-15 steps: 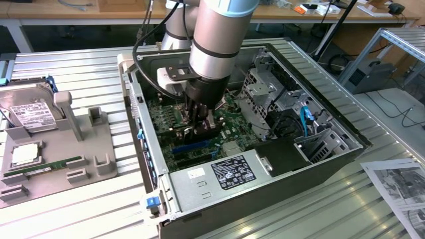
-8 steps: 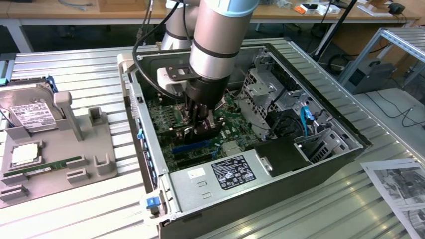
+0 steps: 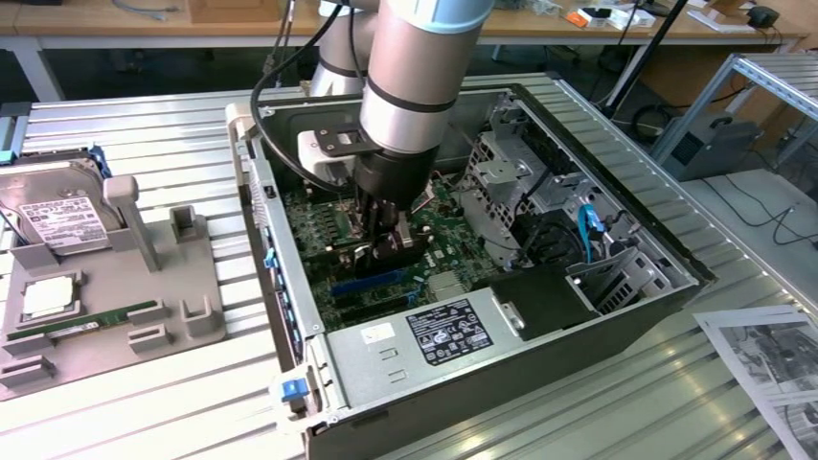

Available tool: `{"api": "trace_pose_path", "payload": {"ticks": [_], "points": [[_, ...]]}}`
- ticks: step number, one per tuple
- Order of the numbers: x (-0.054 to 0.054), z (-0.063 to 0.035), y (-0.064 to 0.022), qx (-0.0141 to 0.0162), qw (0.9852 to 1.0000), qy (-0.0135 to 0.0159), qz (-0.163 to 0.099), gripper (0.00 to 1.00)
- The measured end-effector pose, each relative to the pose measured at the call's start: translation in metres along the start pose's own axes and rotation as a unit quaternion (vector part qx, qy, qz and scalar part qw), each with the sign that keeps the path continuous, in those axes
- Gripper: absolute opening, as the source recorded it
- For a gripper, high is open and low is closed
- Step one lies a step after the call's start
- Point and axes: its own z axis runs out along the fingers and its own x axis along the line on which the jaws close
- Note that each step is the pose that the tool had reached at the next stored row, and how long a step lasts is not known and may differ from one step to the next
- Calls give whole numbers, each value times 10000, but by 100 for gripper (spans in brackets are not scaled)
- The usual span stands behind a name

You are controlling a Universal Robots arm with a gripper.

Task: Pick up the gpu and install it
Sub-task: 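Insert the gpu into the slot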

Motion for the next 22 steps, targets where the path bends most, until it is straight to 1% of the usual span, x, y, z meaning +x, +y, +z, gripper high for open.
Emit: {"api": "trace_pose_path", "payload": {"ticks": [7,8,9,19,22], "points": [[0,0,-5,-2,10000,-1,0,27],[0,-2,-37,-22,10000,-4,1,27],[2,-4,-69,-64,10000,-15,-1,27],[2,-7,-115,-64,10000,-15,-1,27],[2,-7,-115,-65,10000,-15,-1,27]]}}
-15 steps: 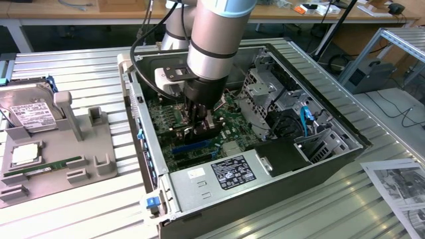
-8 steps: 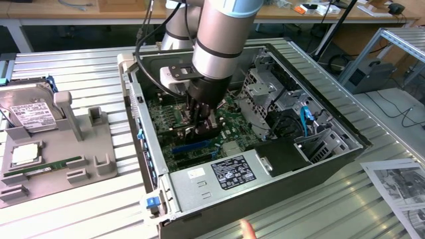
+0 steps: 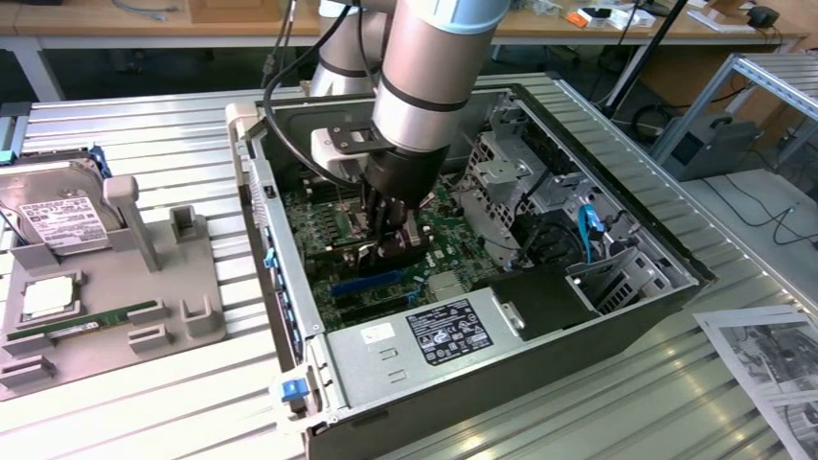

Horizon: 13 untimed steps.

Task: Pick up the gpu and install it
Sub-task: 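Insert the gpu into the slot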

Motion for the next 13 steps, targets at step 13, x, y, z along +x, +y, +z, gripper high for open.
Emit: {"api": "trace_pose_path", "payload": {"ticks": [13], "points": [[0,2,15,0,10000,-3,7,27]]}}
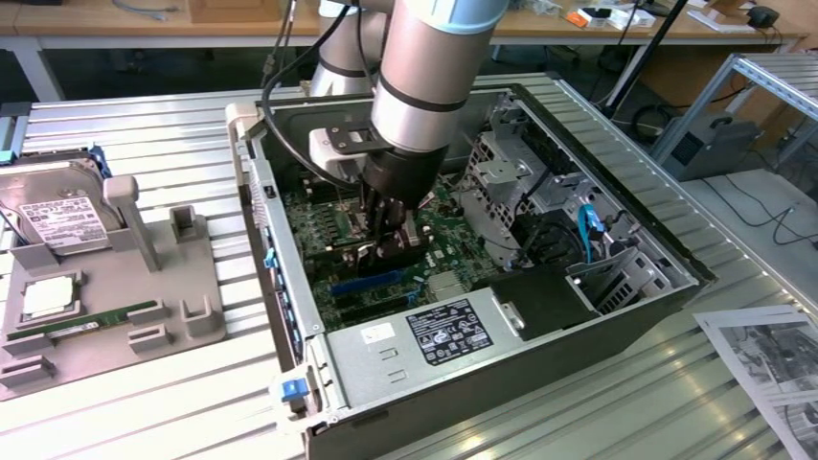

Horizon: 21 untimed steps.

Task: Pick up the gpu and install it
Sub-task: 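Insert the gpu into the slot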

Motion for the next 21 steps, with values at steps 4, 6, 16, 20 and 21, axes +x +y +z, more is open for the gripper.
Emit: {"api": "trace_pose_path", "payload": {"ticks": [4,6,16,20,21], "points": [[0,1,13,0,10000,-2,0,27],[0,3,39,0,10000,-4,0,27],[-1,5,68,0,10000,-5,0,27],[-1,5,68,0,10000,-5,0,27],[-1,5,68,0,10000,-5,0,27]]}}
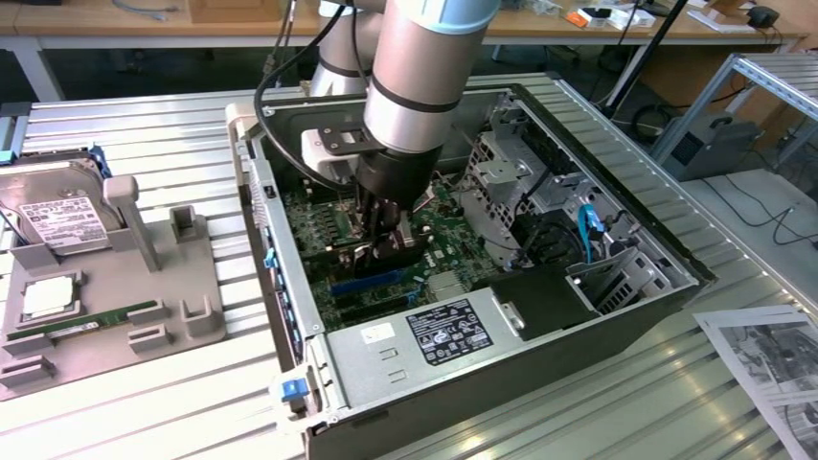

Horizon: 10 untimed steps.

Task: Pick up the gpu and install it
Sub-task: 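Insert the gpu into the slot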

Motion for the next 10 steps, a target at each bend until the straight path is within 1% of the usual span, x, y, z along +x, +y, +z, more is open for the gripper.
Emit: {"api": "trace_pose_path", "payload": {"ticks": [2,8,10], "points": [[0,0,0,0,10000,-3,48,27],[0,0,1,0,10000,-4,48,27],[0,1,13,1,10000,-4,48,27]]}}
